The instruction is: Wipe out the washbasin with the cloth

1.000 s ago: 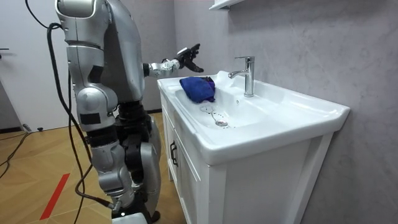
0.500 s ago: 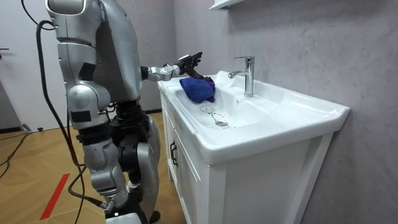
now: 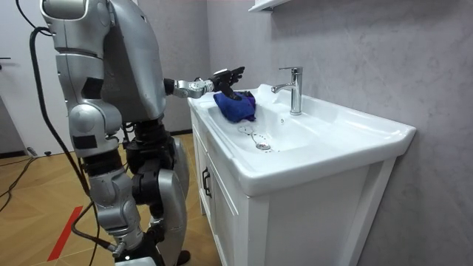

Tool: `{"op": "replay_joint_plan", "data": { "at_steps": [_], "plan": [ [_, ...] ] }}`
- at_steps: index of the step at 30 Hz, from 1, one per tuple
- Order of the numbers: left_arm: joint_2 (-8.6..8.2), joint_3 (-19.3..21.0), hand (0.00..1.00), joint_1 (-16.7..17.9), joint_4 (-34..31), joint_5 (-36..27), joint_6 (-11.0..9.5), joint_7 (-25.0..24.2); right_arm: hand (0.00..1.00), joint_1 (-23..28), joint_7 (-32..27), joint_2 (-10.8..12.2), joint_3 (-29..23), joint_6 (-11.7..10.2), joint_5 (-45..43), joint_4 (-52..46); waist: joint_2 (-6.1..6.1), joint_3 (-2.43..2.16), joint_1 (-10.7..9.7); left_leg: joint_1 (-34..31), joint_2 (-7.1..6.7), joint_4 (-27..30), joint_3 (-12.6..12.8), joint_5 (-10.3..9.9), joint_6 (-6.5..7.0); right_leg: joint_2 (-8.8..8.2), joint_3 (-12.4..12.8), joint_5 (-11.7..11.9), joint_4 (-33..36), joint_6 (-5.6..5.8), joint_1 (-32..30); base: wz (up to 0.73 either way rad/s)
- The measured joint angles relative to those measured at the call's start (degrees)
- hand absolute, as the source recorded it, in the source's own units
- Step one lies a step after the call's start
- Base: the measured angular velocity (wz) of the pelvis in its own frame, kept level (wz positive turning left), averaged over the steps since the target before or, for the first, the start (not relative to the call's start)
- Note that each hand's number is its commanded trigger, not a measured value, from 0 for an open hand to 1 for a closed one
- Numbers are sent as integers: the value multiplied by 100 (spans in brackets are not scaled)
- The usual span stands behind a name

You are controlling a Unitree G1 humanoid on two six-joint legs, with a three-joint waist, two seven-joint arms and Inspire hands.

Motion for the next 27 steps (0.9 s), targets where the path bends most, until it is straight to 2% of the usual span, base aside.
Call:
{"op": "replay_joint_plan", "data": {
  "at_steps": [2, 9, 12, 15, 20, 27],
  "plan": [
    [-2, -2, 0, -3, 107, 127, 74, 1, 0, -4, -3, 0, 1, 11, 1, 2, -2, 1, -29, 2, 1, -2, 9, 1, -2, 0, 3, 0, -3, 0, -2, 0],
    [-1, -14, 0, 3, 313, 919, 420, 1, 0, 4, -34, 2, 76, 252, -4, -3, -8, 8, -52, -2, 5, 2, 107, 1, -2, 0, 60, 0, -10, 0, -45, -5],
    [-1, -15, 0, -1, 434, 996, 548, 1, 0, -1, -39, 2, 92, 372, -4, -1, 2, 4, -77, 6, 10, -9, 138, 1, -2, 6, 90, 0, -10, 0, -49, -6],
    [-3, -16, 0, 2, 677, 1117, 660, -3, 0, 12, -43, 5, 197, 382, -8, 7, 21, -1, -91, 14, 14, -10, 153, 1, -2, 14, 125, 1, -8, 0, -49, -5],
    [-3, -10, 0, 2, 744, 1227, 706, -1, 0, 9, -55, 8, 210, 498, -56, 10, 2, 5, -98, 24, 20, -17, 152, 1, -2, 19, 129, 3, 1, -4, -51, 0],
    [2, 61, 0, -13, 793, 1287, 732, 131, 0, -63, -45, 8, 215, 500, -227, -29, -3, 1, -75, 88, 37, -41, 157, 3, -8, 44, 181, 8, 5, -13, -52, -2]
  ]
}}
